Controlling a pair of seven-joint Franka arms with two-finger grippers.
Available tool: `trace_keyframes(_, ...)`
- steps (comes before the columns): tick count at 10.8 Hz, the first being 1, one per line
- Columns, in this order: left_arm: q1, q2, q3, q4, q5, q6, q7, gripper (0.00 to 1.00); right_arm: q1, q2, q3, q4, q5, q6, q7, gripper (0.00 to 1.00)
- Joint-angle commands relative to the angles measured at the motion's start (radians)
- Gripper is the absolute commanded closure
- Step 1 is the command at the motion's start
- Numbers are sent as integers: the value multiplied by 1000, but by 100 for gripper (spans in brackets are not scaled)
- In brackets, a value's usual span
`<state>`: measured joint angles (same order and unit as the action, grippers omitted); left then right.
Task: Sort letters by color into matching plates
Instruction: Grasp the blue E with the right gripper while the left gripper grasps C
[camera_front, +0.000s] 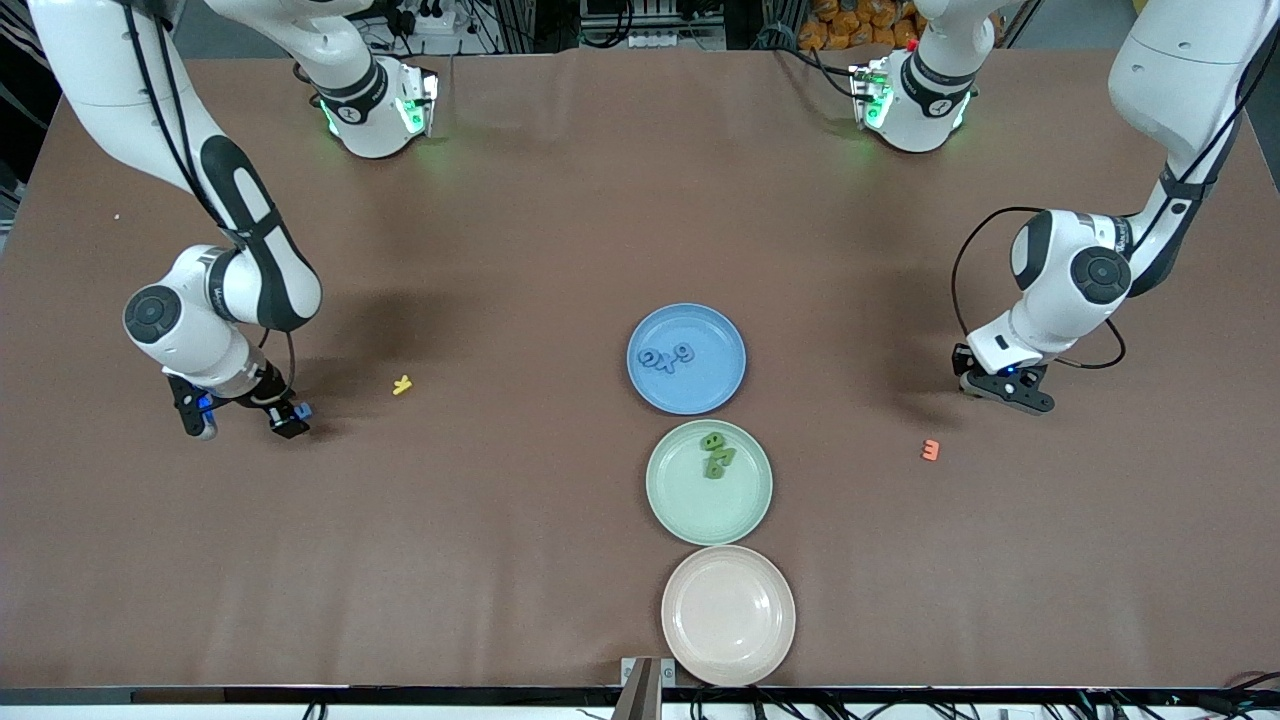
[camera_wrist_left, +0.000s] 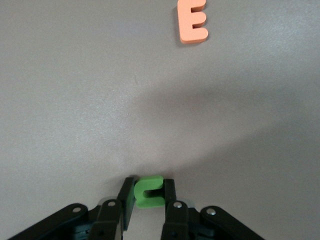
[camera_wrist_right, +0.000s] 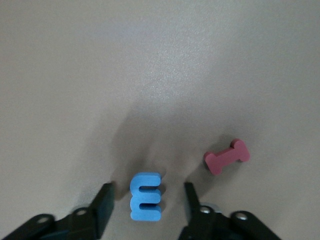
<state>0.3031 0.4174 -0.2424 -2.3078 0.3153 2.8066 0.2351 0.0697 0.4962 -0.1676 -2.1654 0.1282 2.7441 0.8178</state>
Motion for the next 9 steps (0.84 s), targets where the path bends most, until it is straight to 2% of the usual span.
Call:
trace_keyframes(1, -9, 11, -5, 13, -22, 13, 7, 97, -25, -2, 20, -17, 7, 29, -38, 51)
trace_keyframes(5, -51, 14, -32, 82, -24, 7, -60, 100, -25, 2, 26, -17, 5, 31, -87, 65)
trace_keyframes(6, -74, 14, -47, 94, -24, 7, -112, 100, -24, 4, 26, -17, 5, 31, -101, 71)
trace_keyframes(9, -186, 17, -58, 145, -27, -7, -288, 100, -25, 2, 26, -11, 5, 22, -208, 80)
